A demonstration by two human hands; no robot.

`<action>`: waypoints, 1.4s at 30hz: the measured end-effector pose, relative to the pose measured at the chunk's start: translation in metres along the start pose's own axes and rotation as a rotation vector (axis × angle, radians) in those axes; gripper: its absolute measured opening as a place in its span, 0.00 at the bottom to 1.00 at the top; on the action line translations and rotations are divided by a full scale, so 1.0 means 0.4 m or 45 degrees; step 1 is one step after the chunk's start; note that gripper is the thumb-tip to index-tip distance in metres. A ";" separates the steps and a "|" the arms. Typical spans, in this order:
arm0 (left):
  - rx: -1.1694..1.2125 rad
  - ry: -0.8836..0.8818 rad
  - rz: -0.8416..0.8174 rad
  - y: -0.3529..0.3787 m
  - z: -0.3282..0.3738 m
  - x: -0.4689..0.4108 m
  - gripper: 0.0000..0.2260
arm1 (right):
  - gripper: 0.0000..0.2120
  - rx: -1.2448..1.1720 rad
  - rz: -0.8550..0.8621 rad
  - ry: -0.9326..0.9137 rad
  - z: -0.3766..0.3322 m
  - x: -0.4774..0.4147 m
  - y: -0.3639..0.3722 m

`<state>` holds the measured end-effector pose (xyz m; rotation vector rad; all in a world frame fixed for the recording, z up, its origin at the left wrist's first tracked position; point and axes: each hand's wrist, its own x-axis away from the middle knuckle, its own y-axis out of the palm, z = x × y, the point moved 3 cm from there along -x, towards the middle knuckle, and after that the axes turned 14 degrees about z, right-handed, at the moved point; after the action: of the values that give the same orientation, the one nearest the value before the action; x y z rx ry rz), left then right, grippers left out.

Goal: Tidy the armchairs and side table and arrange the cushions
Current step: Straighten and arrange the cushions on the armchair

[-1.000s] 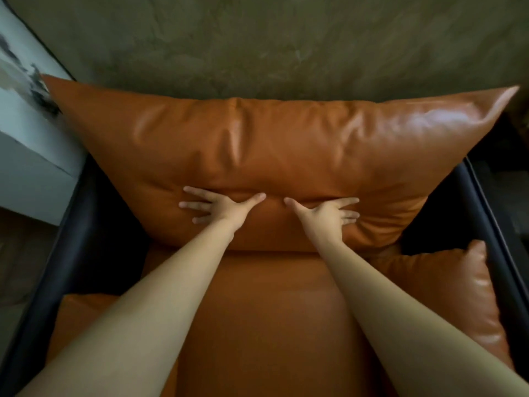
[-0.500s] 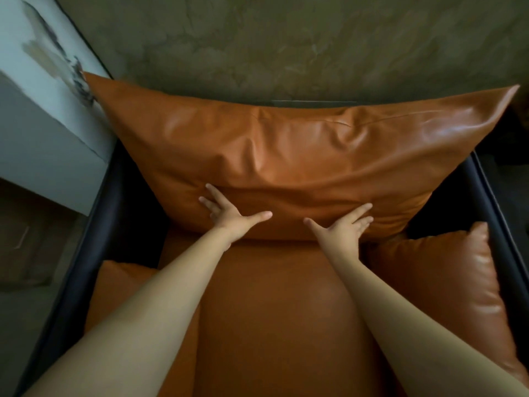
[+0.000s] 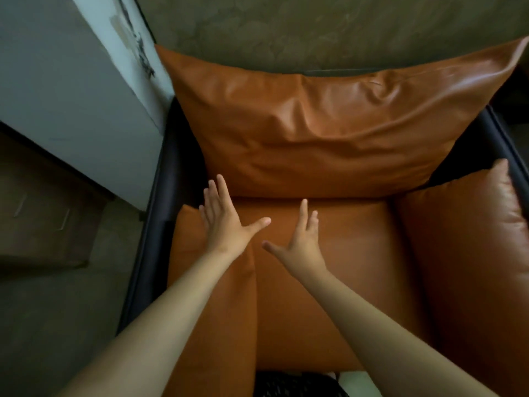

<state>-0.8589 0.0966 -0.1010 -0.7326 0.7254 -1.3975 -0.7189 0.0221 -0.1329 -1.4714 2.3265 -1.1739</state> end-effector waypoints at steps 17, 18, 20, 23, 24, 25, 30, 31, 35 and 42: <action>0.331 -0.669 -0.095 -0.146 -0.366 0.339 0.46 | 0.58 -0.203 -0.257 0.310 -0.028 0.418 0.250; 0.342 -0.707 -0.071 -0.145 -0.368 0.351 0.46 | 0.60 -0.221 -0.261 0.389 -0.019 0.424 0.254; 0.353 -0.710 -0.021 -0.141 -0.364 0.375 0.45 | 0.61 -0.251 -0.267 0.517 -0.001 0.444 0.263; 0.370 -0.691 0.059 -0.131 -0.360 0.384 0.43 | 0.63 -0.305 -0.200 0.548 0.012 0.462 0.274; 0.368 -0.694 0.081 -0.129 -0.361 0.384 0.43 | 0.63 -0.315 -0.163 0.543 0.013 0.465 0.275; 0.364 -0.696 0.098 -0.125 -0.364 0.379 0.42 | 0.62 -0.318 -0.124 0.536 0.013 0.462 0.277; 0.345 -0.680 0.117 -0.099 -0.372 0.308 0.41 | 0.56 -0.313 0.009 0.500 -0.014 0.405 0.292; 0.344 -0.669 0.122 -0.095 -0.369 0.287 0.41 | 0.55 -0.309 0.025 0.494 -0.022 0.385 0.293; 0.357 -0.574 0.135 -0.072 -0.332 0.168 0.40 | 0.53 -0.308 0.062 0.494 -0.063 0.274 0.294; 0.366 -0.518 0.104 -0.027 -0.293 0.004 0.38 | 0.49 -0.271 0.112 0.529 -0.125 0.115 0.298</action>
<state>-0.9598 0.0918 -0.1613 -0.7198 0.2274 -1.1951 -0.8510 0.0364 -0.1671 -1.2627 2.8365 -1.3517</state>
